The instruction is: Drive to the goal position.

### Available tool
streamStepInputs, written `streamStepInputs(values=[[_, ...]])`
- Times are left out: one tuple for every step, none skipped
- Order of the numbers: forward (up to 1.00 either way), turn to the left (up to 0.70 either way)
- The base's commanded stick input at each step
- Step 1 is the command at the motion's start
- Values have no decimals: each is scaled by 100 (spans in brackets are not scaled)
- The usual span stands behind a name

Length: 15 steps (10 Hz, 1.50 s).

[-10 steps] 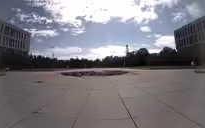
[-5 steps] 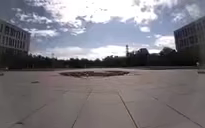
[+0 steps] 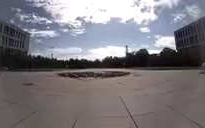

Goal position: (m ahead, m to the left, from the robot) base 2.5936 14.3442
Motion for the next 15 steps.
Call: streamStepInputs(values=[[70, 12], [70, 34], [70, 12], [70, 0], [70, -1], [70, -1], [70, -1], [70, 0], [70, 5], [70, 20], [70, 34], [70, 34], [70, 34], [70, 29], [70, 15]])
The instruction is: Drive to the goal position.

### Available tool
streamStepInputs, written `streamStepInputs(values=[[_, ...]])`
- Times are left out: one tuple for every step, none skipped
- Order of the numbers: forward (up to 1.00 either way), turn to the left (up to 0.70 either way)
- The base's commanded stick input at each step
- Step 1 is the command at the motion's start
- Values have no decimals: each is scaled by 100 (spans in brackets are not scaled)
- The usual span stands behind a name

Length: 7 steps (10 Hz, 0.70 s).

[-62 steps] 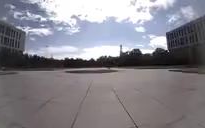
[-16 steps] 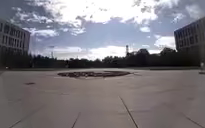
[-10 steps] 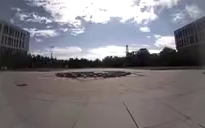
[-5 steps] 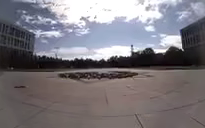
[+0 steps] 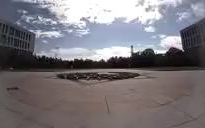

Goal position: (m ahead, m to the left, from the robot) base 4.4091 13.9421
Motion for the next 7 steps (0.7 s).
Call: streamStepInputs(values=[[70, 2], [70, -1], [70, -1], [70, -1], [70, -1], [70, -1], [70, -1]])
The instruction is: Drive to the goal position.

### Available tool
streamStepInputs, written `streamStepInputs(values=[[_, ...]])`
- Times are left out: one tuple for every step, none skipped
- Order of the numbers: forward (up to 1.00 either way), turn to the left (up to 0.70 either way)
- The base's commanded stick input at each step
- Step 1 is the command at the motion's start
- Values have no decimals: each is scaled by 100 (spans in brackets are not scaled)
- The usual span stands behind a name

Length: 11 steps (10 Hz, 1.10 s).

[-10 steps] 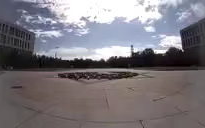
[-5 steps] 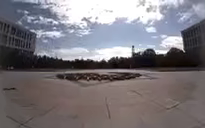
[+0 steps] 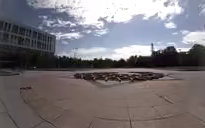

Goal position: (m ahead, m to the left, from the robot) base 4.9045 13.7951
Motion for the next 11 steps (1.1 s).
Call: streamStepInputs(values=[[70, -1], [70, -1], [70, -1], [70, -1], [70, -1], [70, -1], [70, -1], [70, -1], [70, -1], [36, -1], [6, -1]])
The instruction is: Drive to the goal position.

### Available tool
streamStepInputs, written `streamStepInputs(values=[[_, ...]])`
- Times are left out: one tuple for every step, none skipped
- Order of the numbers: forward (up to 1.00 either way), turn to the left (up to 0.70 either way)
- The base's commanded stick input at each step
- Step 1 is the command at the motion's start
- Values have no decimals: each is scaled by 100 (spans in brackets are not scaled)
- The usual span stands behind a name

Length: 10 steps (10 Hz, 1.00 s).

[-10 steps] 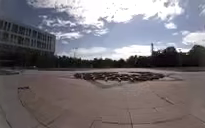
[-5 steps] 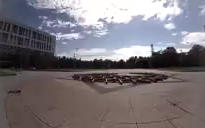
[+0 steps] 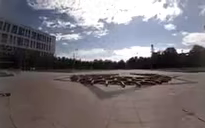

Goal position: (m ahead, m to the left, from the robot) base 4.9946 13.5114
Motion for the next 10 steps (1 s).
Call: streamStepInputs(values=[[5, -1], [5, -1], [5, -1], [5, -1], [5, -1], [5, -1], [5, -1], [5, -1], [5, -1], [5, -1]])
